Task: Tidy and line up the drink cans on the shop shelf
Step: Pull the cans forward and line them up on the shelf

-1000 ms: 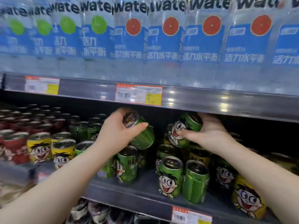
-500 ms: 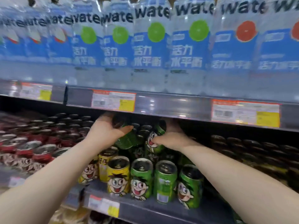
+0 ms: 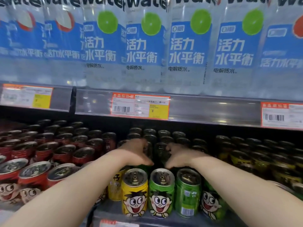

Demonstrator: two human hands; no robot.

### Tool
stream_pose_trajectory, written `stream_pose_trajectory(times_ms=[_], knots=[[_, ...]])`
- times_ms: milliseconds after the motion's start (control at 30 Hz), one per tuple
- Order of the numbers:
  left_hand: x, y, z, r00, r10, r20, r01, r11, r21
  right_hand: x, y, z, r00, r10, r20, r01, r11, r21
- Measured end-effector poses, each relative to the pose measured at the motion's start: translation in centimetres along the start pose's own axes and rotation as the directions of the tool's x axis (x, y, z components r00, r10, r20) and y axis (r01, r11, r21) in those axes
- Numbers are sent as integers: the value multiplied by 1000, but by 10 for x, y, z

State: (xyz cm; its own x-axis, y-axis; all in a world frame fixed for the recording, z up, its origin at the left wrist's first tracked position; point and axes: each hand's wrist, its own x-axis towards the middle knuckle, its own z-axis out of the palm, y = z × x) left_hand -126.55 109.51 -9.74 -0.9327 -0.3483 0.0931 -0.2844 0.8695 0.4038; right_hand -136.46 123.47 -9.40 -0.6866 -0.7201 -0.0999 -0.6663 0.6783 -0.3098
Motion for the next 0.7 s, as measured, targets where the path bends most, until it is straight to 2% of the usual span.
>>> stream_pose_trajectory(times_ms=[133,267,333,400,467,533,633,700], knots=[[8,-6,9,995,46,93,-47,999,18,-3,4,-2,1000,7,-3,-7,1000,-5],[8,-8,9,995,51,82,-55,997,46,-9,1,-5,997,-7,-71,2,998,-69],[3,-12,2,999,33,41,-35,999,27,-14,-10,-8,987,-56,-152,41,994,-99],[-7,-21,-12,1000,22,11,-22,1000,6,-22,-26,-8,966,-170,-195,158,985,-72],[-23,-36,-30,1000,1,18,-2,999,37,-32,-45,-1,945,-307,-112,305,952,-35],[-41,-54,-47,998,-53,39,50,996,76,-40,-64,9,923,-384,-24,384,923,-28],[-68,-74,-58,988,-112,106,100,989,108,-42,-87,20,910,-415,3,413,905,-103],[-81,-79,-56,977,-134,164,98,973,210,-43,-98,25,919,-390,66,393,883,-257]])
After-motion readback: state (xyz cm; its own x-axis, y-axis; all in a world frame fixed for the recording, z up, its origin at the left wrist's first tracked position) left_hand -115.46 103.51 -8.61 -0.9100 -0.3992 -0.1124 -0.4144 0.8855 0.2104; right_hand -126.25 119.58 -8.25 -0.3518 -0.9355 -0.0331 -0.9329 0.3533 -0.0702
